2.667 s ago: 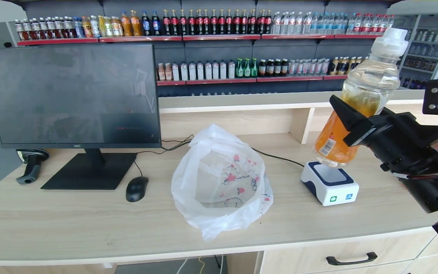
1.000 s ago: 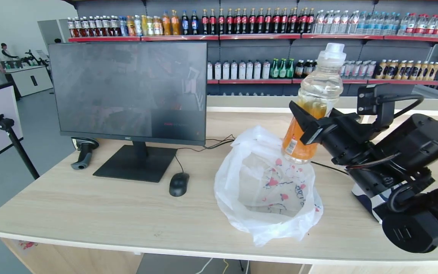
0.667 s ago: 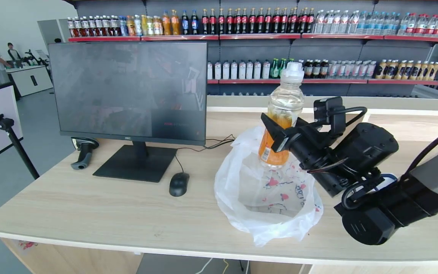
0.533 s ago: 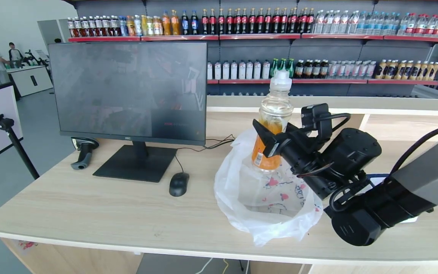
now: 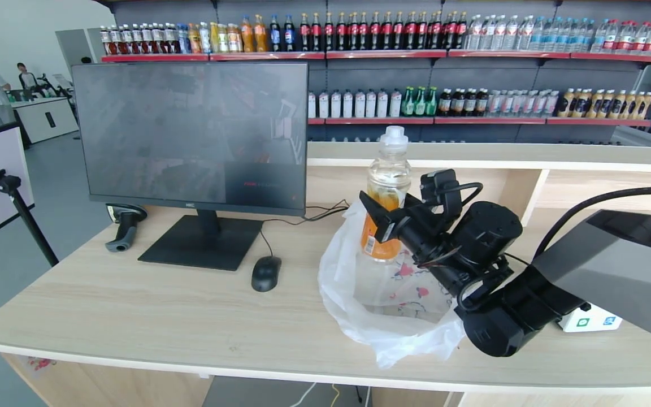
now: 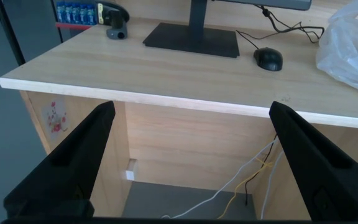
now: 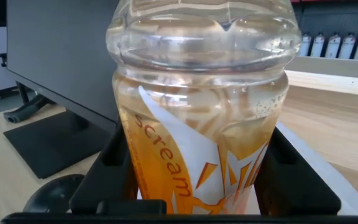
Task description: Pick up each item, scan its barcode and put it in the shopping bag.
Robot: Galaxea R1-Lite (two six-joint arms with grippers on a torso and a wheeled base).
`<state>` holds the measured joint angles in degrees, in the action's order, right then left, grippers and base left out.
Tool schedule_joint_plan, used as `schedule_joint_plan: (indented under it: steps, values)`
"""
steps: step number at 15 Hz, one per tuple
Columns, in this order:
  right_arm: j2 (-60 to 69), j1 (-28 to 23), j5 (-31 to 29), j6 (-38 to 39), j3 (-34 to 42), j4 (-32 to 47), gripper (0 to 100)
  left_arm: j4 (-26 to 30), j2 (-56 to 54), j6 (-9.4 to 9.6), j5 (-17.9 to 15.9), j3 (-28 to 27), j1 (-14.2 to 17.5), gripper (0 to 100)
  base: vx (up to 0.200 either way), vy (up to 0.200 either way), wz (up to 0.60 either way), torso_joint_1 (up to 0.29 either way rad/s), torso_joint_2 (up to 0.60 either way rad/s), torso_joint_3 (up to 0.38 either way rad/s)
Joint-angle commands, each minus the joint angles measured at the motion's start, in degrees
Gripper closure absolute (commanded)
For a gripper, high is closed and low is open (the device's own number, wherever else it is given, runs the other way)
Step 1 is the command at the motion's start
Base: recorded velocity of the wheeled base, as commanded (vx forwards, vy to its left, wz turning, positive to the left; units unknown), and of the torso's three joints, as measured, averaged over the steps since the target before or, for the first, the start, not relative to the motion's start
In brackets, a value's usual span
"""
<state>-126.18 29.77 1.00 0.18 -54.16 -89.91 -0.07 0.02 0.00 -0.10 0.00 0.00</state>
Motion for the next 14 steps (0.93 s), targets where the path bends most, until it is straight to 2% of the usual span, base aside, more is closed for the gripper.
schedule_joint_plan:
  steps: [1,14]
  values:
    - [-0.9,0.0,0.1,-0.2,-0.4,-0.1,100,0.0,0.0,0.09,0.0,0.0,0.0,0,0.0,0.0,0.0,0.0,0.0,0.0]
    - [-7.5,-0.9,0.0,-1.1,-2.5,-0.1,100,-0.3,0.0,0.0,0.0,0.0,0.0,0,0.0,0.0,0.0,0.0,0.0,0.0]
